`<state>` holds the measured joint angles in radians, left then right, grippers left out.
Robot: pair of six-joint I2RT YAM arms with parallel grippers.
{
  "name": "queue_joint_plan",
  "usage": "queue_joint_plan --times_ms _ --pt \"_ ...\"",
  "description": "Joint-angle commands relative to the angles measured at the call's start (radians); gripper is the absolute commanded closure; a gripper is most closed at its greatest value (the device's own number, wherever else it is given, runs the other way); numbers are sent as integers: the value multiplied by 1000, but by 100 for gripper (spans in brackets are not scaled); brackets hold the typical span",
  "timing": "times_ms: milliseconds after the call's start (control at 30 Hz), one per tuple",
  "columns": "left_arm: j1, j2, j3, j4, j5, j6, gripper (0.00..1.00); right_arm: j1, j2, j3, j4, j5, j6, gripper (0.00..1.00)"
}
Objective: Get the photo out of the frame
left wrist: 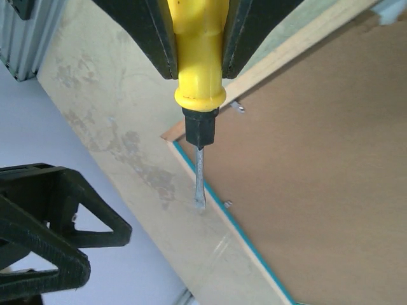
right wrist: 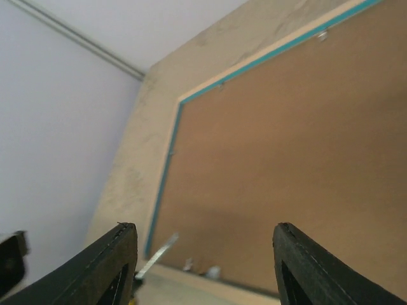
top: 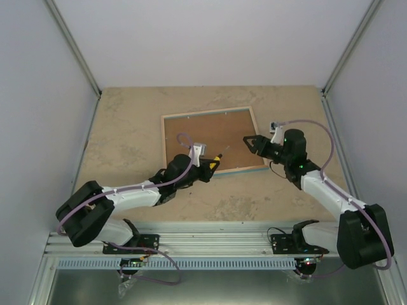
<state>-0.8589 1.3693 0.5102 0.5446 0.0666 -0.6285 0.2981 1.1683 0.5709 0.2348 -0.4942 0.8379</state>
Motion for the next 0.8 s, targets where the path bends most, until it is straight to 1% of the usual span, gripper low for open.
queue_joint_plan --times_ms 0,100,200,300,600,767 --pt "66 -17 4 -36 79 2 100 -21 71 94 -205 168 -311 39" --pt "102 -7 15 -74 105 6 100 -32 163 163 -284 271 -422 37" --pt "123 8 26 -103 126 15 100 -38 250 220 -318 353 -526 35" --pt "134 23 46 -150 127 36 100 -56 332 252 -330 379 -581 35" --pt "139 47 81 -221 145 61 100 -76 467 265 -310 376 -607 36" --pt "138 58 92 -241 150 70 100 -80 503 270 -309 376 -608 44"
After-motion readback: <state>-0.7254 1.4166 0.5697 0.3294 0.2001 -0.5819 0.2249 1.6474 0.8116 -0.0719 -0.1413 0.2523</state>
